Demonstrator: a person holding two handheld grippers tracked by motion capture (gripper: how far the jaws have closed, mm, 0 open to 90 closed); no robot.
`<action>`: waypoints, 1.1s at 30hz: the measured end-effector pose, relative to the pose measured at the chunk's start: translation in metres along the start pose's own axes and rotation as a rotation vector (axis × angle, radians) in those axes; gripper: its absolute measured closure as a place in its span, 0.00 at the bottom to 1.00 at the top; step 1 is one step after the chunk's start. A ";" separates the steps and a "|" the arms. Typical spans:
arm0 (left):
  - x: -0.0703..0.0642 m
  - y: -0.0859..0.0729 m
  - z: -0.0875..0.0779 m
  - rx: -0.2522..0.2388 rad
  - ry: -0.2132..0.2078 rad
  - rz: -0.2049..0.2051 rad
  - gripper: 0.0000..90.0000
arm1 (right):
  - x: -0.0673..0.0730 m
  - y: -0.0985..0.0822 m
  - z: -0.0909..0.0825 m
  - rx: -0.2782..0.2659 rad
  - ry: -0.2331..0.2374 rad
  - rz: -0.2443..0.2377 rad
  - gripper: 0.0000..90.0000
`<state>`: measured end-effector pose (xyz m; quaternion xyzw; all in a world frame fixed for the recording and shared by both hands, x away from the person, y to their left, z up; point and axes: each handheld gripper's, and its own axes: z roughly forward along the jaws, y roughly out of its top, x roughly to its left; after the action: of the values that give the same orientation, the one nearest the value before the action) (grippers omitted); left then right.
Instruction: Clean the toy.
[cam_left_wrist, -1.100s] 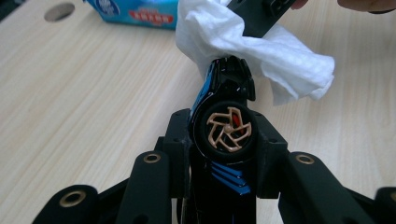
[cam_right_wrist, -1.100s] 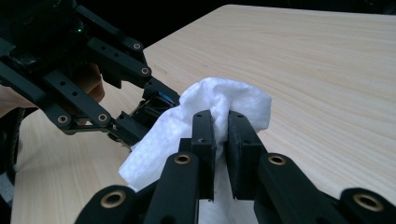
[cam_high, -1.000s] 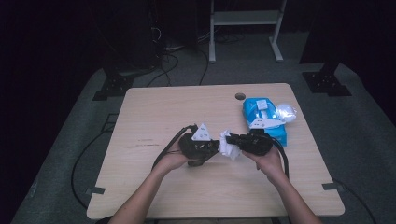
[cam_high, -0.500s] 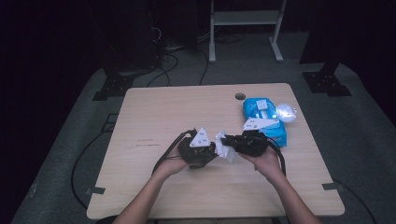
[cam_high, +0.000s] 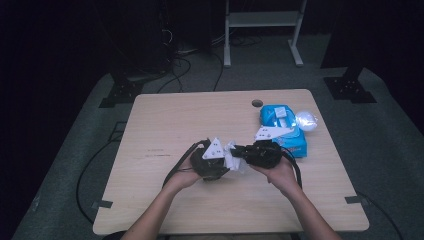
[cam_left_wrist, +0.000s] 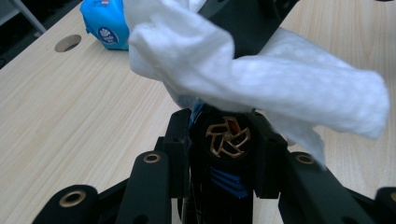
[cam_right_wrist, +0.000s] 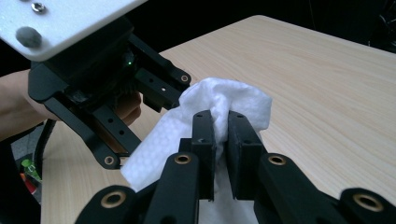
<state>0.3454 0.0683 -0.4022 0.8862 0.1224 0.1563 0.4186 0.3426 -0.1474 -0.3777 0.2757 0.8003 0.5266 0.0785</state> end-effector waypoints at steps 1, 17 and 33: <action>0.000 0.000 0.000 -0.004 0.000 -0.003 0.72 | -0.001 0.000 0.000 -0.002 -0.001 0.002 0.91; 0.003 0.000 -0.004 -0.034 -0.001 -0.024 0.71 | -0.024 -0.014 -0.010 -0.019 -0.033 0.089 0.91; 0.006 -0.001 -0.009 -0.048 0.006 -0.034 0.72 | -0.035 -0.028 -0.006 -0.009 -0.016 0.136 0.91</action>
<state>0.3470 0.0777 -0.3967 0.8732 0.1347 0.1549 0.4421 0.3590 -0.1784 -0.4056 0.3331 0.7768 0.5321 0.0500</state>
